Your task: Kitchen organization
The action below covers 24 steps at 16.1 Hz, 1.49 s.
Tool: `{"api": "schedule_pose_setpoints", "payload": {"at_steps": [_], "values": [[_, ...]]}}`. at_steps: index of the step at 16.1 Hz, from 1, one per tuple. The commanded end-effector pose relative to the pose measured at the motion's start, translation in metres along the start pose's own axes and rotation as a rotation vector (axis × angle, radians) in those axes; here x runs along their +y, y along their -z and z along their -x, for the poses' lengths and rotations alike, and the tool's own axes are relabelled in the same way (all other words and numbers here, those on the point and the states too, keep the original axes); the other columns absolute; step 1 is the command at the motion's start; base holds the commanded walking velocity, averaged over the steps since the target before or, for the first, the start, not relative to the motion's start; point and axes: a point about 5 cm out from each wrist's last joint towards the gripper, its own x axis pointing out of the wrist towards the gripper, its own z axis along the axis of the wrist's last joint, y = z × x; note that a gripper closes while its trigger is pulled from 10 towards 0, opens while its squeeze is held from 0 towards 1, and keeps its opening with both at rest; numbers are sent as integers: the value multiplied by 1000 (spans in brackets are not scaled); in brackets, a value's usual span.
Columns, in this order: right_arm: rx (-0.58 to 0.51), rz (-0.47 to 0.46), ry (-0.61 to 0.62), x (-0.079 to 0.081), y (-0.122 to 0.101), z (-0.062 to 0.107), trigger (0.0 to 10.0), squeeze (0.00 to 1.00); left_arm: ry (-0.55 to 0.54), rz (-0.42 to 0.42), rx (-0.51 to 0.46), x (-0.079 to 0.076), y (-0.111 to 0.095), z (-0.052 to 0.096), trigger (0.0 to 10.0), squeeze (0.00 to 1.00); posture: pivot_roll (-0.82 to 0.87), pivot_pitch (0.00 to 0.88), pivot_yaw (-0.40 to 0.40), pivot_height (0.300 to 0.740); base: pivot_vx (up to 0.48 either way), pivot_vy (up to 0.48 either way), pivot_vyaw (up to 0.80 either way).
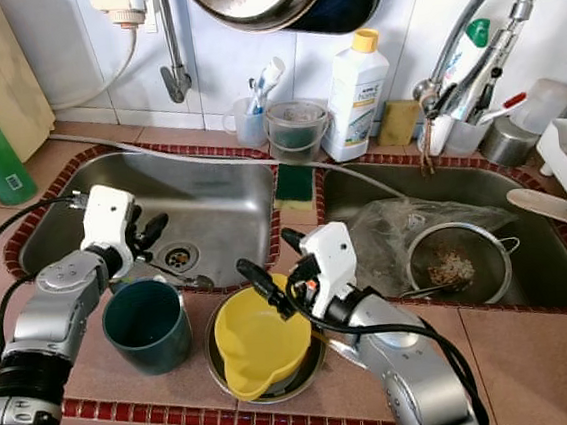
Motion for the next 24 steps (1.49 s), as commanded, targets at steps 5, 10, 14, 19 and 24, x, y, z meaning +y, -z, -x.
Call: {"api": "schedule_pose_setpoints", "payload": {"at_steps": [5,10,14,19,24], "values": [[-20,14,14,-5,-4,-3,10000,0,-34,-34,-64,10,-20,1,10000,1000,-6,1,-50,740,0,0,0],[-54,-1,44,-9,-7,-8,10000,0,-87,14,-170,21,-29,13,10000,0,22,0,-61,740,0,0,0],[-118,1,136,-22,-15,-13,10000,0,-181,32,-275,28,-32,31,10000,0,34,0,-70,740,0,0,0],[-176,5,234,-38,-23,-13,10000,0,-222,10,-374,16,-37,51,10000,0,44,0,-86,740,0,0,0],[-190,10,238,-39,-23,-16,10000,0,-218,82,-377,11,-27,63,10000,0,51,0,-96,740,0,0,0]]}}
